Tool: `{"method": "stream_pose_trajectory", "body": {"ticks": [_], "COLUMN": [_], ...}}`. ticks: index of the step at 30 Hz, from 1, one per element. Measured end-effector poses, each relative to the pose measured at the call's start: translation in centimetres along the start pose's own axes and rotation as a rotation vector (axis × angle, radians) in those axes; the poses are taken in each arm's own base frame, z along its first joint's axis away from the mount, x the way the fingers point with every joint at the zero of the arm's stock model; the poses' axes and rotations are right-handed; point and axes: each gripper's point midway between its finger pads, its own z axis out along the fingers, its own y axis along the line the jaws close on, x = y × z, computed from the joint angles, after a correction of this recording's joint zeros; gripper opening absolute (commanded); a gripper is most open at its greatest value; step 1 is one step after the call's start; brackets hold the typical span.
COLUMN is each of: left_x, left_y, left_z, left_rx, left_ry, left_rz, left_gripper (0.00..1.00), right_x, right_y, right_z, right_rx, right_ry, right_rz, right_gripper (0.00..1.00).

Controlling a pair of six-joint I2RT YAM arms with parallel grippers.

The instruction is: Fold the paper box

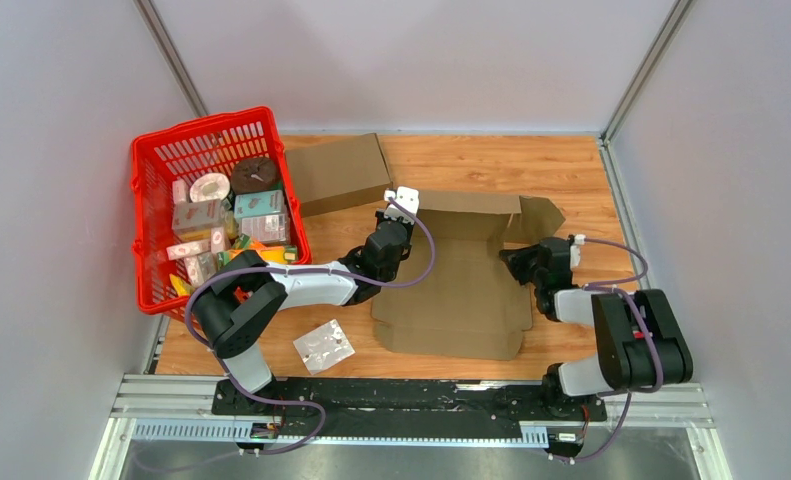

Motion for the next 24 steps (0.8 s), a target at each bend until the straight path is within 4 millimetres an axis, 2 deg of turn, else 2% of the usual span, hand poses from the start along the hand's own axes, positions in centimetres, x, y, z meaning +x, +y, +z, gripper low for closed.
{"method": "stream_pose_trajectory", "body": {"ticks": [3,7,10,11,12,14,19,22,24], "left_x": [0.0,0.0,0.0,0.0,0.0,0.0,0.0,0.0,0.0], "left_y": [0.0,0.1,0.1,0.1,0.1,0.1,0.1,0.1,0.0], "left_z": [0.0,0.0,0.0,0.0,0.0,0.0,0.0,0.0,0.0], "left_rx": [0.0,-0.002,-0.002,-0.002,-0.002,-0.003,-0.002,-0.002,-0.002], "left_ry": [0.0,0.001,0.001,0.001,0.001,0.001,0.0,0.001,0.001], "left_rz": [0.0,0.0,0.0,0.0,0.0,0.0,0.0,0.0,0.0], "left_gripper": [0.0,0.0,0.0,0.0,0.0,0.0,0.0,0.0,0.0], "right_x": [1.2,1.0,0.6,0.4,0.0,-1.3,-6.7,-8.1,-8.2], "right_y": [-0.8,-0.4,-0.5,-0.3,0.0,1.3,6.3,6.8,5.8], "right_z": [0.6,0.8,0.1,-0.5,-1.2,-2.5,-7.0,-9.0,-9.7], "right_rx": [0.026,0.035,0.062,0.077,0.093,0.114,0.152,0.189,0.232], "right_ry": [0.029,0.02,0.018,0.02,0.02,0.008,-0.084,-0.106,-0.093], "right_rz": [0.0,-0.009,-0.05,-0.074,-0.108,-0.19,-0.442,-0.542,-0.6], "right_gripper": [0.0,0.04,0.16,0.28,0.34,0.42,0.59,0.64,0.67]}}
